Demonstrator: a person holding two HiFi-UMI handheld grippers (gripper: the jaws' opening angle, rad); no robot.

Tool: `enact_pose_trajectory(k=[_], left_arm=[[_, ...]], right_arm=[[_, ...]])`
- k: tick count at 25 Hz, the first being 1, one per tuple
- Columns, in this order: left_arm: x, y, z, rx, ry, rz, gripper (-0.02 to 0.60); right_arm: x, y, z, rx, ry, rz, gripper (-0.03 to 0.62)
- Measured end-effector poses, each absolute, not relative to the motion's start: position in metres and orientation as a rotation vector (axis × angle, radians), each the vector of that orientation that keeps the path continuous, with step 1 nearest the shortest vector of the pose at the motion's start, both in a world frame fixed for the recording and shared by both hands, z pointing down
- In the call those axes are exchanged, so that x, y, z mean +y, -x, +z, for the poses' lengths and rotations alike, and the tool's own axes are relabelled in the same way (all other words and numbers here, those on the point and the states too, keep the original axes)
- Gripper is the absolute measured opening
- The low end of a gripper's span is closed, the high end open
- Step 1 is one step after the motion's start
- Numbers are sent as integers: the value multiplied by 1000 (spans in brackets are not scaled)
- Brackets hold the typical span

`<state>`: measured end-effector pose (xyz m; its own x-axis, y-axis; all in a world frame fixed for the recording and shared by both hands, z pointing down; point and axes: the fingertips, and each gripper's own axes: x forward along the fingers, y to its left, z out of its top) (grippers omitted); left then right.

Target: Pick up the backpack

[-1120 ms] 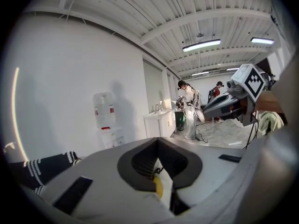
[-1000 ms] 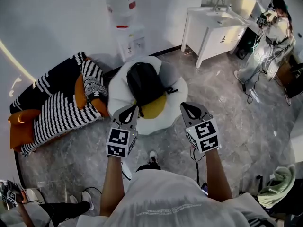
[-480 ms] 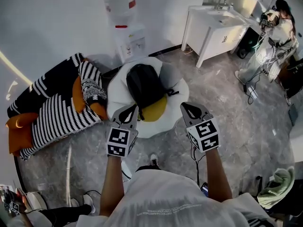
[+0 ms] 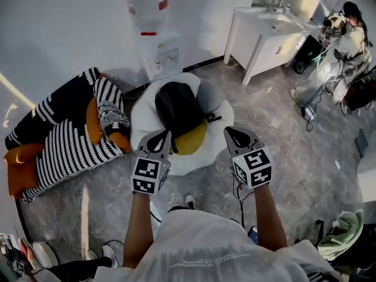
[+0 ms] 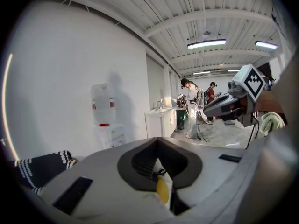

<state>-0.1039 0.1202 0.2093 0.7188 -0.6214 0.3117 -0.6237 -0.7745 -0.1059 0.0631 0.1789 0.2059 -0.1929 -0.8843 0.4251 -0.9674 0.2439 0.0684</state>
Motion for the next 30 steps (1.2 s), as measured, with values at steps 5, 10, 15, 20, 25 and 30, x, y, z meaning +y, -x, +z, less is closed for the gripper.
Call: enact_pose_trajectory(k=[5,10,15,20,25,30], left_arm=[[101,104,213,-1048,-2900,517,11],[88,104,216,-1041,-2899,520,11],[78,109,219,-1043,-2889,522,11],[70,113,222,-1043,-2879,537,11],[69,113,231,-1041,-2858,567,11],[62,107,238,-1056,-2849,578,11]], right_arm=[[163,-63,211,-2143,-1674,343,-2],[151,-56,208,-2141,-1653,256,-2],[140,-49,203,-2151,-1655,227,-1],[135,-47,205,-2142,-1646,219,-2],[137,-53,213,-2126,-1645,241,-2],[124,-65,223,-2116,-1630,246,-1]])
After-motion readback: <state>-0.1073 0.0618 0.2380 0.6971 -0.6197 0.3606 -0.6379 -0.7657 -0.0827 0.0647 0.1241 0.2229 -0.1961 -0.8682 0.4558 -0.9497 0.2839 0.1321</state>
